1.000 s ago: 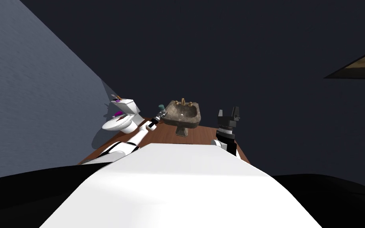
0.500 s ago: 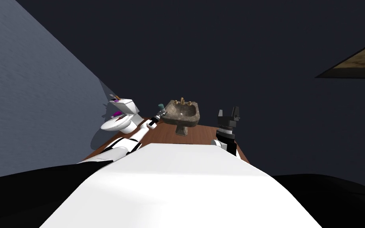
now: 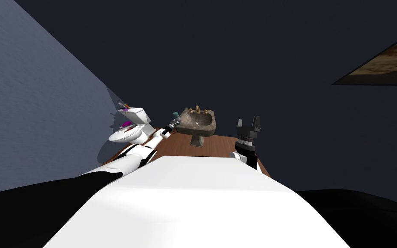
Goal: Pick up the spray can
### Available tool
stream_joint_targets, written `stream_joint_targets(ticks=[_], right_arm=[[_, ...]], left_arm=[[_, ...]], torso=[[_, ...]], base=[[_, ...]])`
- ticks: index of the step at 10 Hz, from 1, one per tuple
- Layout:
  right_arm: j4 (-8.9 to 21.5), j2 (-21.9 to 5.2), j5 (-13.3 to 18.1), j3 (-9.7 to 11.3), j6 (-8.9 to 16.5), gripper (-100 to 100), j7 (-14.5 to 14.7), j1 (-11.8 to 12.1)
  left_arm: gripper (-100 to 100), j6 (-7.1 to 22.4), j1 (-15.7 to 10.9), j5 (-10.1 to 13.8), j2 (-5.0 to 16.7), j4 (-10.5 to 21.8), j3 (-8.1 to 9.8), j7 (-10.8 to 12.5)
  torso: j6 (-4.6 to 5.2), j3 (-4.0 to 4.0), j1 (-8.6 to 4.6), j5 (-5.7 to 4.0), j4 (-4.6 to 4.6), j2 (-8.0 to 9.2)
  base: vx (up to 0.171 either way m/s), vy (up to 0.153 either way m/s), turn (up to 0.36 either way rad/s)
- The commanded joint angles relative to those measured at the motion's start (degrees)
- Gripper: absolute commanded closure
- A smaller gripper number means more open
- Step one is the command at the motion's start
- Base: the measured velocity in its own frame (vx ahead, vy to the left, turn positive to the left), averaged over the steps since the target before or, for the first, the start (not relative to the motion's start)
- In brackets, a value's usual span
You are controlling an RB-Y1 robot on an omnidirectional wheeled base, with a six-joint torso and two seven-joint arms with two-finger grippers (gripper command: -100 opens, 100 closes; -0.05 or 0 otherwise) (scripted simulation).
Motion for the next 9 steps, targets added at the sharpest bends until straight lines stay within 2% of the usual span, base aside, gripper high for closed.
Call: stream_joint_targets(ticks=[1, 3, 4, 5, 6, 7, 9], right_arm=[[0.00, 0.00, 0.00, 0.00, 0.00, 0, 0.00, 0.00], [0.00, 0.00, 0.00, 0.00, 0.00, 0, 0.00, -0.01], [0.00, 0.00, 0.00, 0.00, 0.00, 0, 0.00, 0.00], [0.00, 0.00, 0.00, 0.00, 0.00, 0, 0.00, 0.01], [0.00, 0.00, 0.00, 0.00, 0.00, 0, 0.00, -0.01], [0.00, 0.00, 0.00, 0.00, 0.00, 0, 0.00, 0.00], [0.00, 0.00, 0.00, 0.00, 0.00, 0, 0.00, 0.01]], left_arm=[[-100, -1.52, -2.86, 2.86, 0.36, 2.86, -1.53, -1.68], [-100, -1.52, -6.23, 3.02, 0.36, 7.15, -1.53, -1.68], [-100, -1.52, -6.23, 3.02, 0.36, 9.17, -1.53, -1.68], [-100, -3.32, -9.48, 5.80, 0.40, 11.87, -2.99, -3.55], [-100, -3.32, -11.11, 5.88, 0.40, 13.65, -2.99, -3.55], [-100, -3.32, -12.10, 5.88, 0.40, 15.89, -2.99, -3.55], [-100, -3.32, -12.10, 5.88, 0.40, 17.47, -2.99, -3.55]], torso=[[0.00, 0.00, 0.00, 0.00, 0.00, 0.00], [0.01, 0.10, -0.09, -0.03, 0.04, 0.17], [-0.01, 0.01, -0.02, -0.01, 0.01, 0.01], [-0.01, -0.09, 0.03, 0.01, -0.04, -0.15], [0.04, 0.00, -0.03, 0.00, -0.01, 0.02], [0.00, 0.06, -0.04, -0.01, 0.02, 0.11], [-0.02, -0.07, 0.01, 0.01, -0.03, -0.13]], base=[[-0.112, -0.023, -0.098], [-0.080, -0.013, -0.026], [-0.001, 0.007, 0.006], [-0.084, -0.009, -0.111], [-0.105, -0.009, -0.059], [-0.049, -0.006, 0.006], [-0.001, -0.001, 0.003]])
